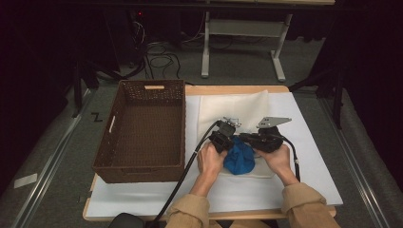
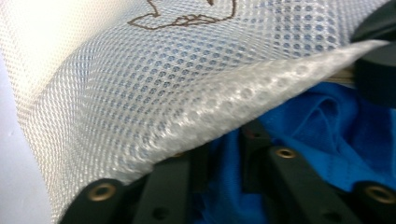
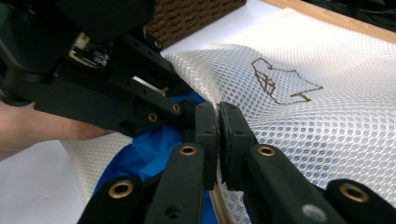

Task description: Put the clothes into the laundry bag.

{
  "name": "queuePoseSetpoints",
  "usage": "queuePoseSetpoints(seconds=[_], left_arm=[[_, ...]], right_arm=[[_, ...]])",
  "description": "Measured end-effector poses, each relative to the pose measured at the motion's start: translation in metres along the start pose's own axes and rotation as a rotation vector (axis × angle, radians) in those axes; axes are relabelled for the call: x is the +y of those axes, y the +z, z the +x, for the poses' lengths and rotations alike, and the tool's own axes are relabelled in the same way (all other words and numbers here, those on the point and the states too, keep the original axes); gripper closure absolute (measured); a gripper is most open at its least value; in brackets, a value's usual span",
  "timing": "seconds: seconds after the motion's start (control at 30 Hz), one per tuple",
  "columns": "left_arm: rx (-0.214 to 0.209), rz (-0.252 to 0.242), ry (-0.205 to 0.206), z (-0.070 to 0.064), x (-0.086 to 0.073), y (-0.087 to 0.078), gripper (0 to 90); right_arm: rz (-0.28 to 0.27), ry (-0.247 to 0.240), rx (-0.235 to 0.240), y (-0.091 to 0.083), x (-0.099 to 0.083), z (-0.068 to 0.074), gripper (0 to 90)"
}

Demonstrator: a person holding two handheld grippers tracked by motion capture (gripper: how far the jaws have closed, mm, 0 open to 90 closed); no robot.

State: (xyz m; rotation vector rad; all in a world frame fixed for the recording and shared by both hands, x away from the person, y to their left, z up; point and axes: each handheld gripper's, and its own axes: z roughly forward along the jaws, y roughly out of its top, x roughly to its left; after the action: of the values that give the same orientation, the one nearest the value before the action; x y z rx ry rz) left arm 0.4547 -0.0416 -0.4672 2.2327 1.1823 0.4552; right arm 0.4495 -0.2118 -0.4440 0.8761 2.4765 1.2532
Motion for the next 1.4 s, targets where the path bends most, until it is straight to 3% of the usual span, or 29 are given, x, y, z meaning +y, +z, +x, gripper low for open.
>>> queuePoseSetpoints(seconds=[0.1,0.23,0.33,0.5,0.67,0.93,1.03,1.13,1.23,1.4], left_arm=[[-0.009,0.008,0.034,-0.004,-0.003,-0.005,64.9],[-0.062,0.018,0.029,-0.002,-0.008,-0.019,51.8],[-0.064,0.027,0.050,-0.003,-0.011,-0.028,44.7],[-0.074,0.051,0.079,-0.010,-0.019,-0.033,40.2],[-0.072,0.091,0.118,-0.022,-0.025,-0.018,39.6],[-0.033,0.105,0.118,-0.027,-0.026,0.006,45.9],[-0.010,0.113,0.116,-0.026,-0.024,0.007,58.0],[-0.021,0.125,0.105,-0.024,-0.022,0.006,70.8],[-0.025,0.123,0.103,-0.023,-0.021,0.005,75.9],[-0.048,0.032,0.038,-0.013,-0.011,-0.008,78.3]], right_arm=[[-0.003,0.005,-0.005,-0.001,-0.001,-0.002,87.9],[-0.002,0.005,-0.005,-0.001,-0.001,-0.002,87.9],[0.002,0.009,-0.011,-0.001,-0.001,-0.002,87.9],[0.002,0.015,-0.012,0.000,-0.002,-0.004,87.8],[0.008,0.017,-0.007,0.001,-0.002,-0.005,87.8],[0.018,0.018,-0.003,0.002,-0.003,-0.006,87.7],[0.021,0.014,-0.005,0.002,-0.003,-0.006,87.7],[0.029,0.013,-0.005,0.002,-0.003,-0.005,87.7],[0.029,0.020,-0.003,0.003,-0.003,-0.004,87.8],[0.005,0.024,0.002,0.000,-0.003,-0.006,87.8]])
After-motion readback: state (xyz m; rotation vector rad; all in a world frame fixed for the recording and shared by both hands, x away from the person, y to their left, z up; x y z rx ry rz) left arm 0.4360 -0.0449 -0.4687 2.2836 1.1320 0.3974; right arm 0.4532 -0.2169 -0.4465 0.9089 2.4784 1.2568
